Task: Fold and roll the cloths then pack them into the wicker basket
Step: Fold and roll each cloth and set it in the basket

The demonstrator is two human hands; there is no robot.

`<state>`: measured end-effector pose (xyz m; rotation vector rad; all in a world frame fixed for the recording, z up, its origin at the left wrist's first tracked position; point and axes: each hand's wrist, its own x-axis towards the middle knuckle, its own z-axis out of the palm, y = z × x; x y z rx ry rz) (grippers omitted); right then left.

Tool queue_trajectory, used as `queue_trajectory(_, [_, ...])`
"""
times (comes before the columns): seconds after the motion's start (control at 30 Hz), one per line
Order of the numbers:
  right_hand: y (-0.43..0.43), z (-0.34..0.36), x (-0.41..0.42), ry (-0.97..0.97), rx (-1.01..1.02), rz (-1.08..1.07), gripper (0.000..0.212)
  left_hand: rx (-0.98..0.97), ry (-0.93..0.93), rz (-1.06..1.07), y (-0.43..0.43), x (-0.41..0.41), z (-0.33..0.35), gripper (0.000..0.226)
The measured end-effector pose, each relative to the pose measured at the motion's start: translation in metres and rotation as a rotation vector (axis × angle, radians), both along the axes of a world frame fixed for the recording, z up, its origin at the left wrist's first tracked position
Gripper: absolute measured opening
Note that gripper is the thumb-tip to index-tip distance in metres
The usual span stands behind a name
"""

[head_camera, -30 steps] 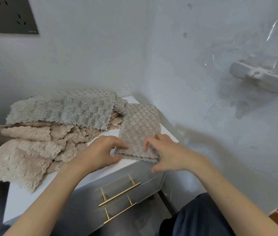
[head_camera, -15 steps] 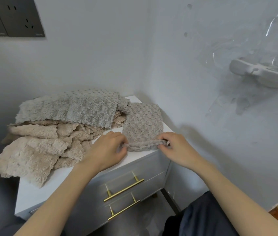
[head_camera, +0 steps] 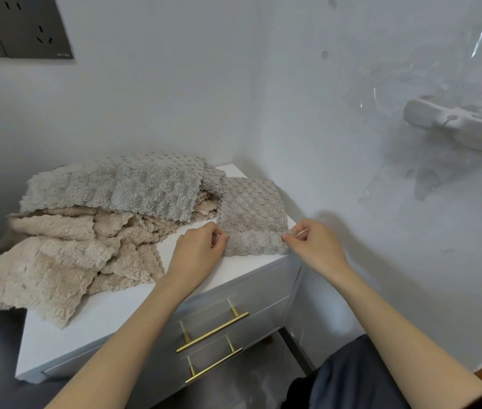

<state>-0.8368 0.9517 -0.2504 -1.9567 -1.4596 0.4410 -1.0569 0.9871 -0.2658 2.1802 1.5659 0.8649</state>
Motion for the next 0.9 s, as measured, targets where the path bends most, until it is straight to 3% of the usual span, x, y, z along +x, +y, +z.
queue_trajectory(0.07, [-0.003, -0.002, -0.006, -0.101, 0.057, -0.004, 0.012, 0.023, -0.005, 0.02, 0.001, 0.001, -0.001, 0.015])
queue_trajectory(0.13, [-0.007, -0.002, -0.012, -0.325, 0.199, 0.058, 0.015, 0.019, -0.01, 0.039, 0.003, 0.002, -0.001, 0.015])
queue_trajectory(0.23, [-0.015, 0.001, -0.027, -0.513, 0.435, 0.276, 0.033, 0.028, 0.023, 0.066, 0.005, 0.002, -0.002, 0.015])
queue_trajectory(0.3, [-0.021, -0.002, -0.041, -0.585, 0.487, 0.408, 0.042, 0.025, 0.049, 0.076, 0.006, 0.002, -0.001, 0.017])
queue_trajectory(0.43, [-0.024, -0.018, -0.057, -0.696, 0.249, 0.551, 0.05, 0.005, 0.063, 0.079, 0.007, 0.004, 0.001, 0.018])
queue_trajectory(0.57, [-0.024, -0.023, -0.048, -0.72, 0.042, 0.519, 0.056, 0.018, 0.099, 0.086, 0.007, 0.003, 0.002, 0.018])
queue_trajectory(0.77, [-0.029, -0.022, -0.027, -0.752, -0.034, 0.393, 0.058, 0.059, 0.117, 0.069, 0.005, 0.004, 0.001, 0.016])
queue_trajectory(0.9, [-0.027, -0.021, -0.017, -0.718, -0.016, 0.423, 0.06, 0.243, 0.102, -0.071, 0.003, 0.001, -0.001, 0.008])
